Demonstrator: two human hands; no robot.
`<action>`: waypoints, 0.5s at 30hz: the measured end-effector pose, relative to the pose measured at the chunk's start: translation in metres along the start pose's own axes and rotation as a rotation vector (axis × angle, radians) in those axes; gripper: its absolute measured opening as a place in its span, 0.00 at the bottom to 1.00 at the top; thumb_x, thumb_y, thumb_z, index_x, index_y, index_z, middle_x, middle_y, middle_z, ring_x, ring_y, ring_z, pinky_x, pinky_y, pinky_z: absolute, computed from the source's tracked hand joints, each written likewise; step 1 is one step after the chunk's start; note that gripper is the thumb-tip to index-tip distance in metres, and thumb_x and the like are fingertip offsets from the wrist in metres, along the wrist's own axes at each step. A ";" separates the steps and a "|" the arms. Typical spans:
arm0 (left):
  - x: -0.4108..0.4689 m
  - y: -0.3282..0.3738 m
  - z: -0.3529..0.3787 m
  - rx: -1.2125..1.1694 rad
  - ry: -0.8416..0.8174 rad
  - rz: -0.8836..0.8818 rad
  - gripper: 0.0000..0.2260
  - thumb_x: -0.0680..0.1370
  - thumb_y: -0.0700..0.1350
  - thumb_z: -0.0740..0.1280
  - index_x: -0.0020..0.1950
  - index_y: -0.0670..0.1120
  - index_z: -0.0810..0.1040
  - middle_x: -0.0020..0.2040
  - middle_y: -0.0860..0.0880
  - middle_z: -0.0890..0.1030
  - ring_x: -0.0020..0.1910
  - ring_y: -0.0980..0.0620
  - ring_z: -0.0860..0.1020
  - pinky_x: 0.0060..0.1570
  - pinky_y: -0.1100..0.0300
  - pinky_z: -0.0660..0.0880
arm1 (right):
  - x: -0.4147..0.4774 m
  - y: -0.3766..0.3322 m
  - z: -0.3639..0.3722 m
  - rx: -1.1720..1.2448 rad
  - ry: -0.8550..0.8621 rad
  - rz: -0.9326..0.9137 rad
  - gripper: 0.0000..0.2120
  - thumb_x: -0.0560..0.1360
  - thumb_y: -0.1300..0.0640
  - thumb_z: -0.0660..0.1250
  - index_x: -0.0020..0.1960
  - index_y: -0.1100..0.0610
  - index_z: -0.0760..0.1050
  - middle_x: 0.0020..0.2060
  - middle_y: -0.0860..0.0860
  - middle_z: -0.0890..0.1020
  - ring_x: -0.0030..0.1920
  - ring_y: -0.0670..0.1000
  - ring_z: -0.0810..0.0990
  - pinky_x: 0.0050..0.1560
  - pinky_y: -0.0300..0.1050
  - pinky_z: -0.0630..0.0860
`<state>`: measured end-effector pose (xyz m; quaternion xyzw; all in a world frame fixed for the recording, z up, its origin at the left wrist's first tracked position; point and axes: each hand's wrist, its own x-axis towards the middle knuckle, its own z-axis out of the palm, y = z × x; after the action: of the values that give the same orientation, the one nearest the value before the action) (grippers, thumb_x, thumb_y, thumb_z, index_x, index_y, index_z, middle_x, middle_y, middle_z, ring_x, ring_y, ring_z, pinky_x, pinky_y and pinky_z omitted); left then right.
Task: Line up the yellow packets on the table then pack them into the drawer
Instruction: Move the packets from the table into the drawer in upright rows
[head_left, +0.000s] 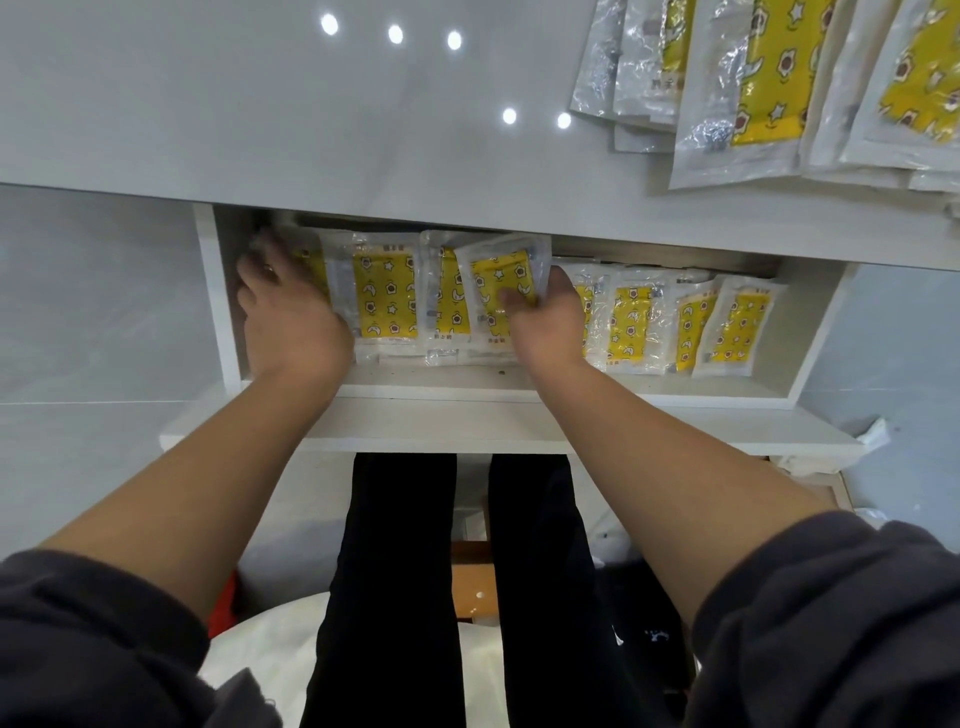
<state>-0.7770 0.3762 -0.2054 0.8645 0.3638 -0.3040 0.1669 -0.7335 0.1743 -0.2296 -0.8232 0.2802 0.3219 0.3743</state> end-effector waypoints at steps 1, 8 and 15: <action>0.000 0.001 0.001 0.099 0.015 0.085 0.39 0.73 0.38 0.68 0.78 0.38 0.49 0.73 0.34 0.59 0.70 0.32 0.62 0.66 0.42 0.65 | 0.000 0.000 0.000 0.003 0.000 0.004 0.13 0.76 0.58 0.68 0.57 0.62 0.73 0.37 0.50 0.76 0.33 0.45 0.73 0.33 0.39 0.70; 0.027 0.028 0.000 0.459 -0.077 0.498 0.33 0.77 0.55 0.65 0.76 0.43 0.57 0.75 0.39 0.60 0.74 0.36 0.56 0.73 0.38 0.51 | 0.002 0.001 -0.002 0.028 -0.006 -0.008 0.06 0.75 0.60 0.69 0.49 0.57 0.73 0.35 0.46 0.75 0.34 0.44 0.73 0.36 0.38 0.68; 0.034 0.014 0.002 0.470 -0.162 0.496 0.28 0.78 0.53 0.65 0.75 0.52 0.59 0.71 0.42 0.64 0.72 0.38 0.61 0.67 0.37 0.62 | 0.007 0.000 -0.012 -0.017 -0.025 0.010 0.12 0.75 0.58 0.68 0.57 0.60 0.74 0.40 0.51 0.77 0.34 0.46 0.73 0.36 0.39 0.69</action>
<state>-0.7487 0.3832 -0.2282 0.9145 0.0482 -0.3971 0.0603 -0.7253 0.1634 -0.2281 -0.8209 0.2769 0.3366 0.3689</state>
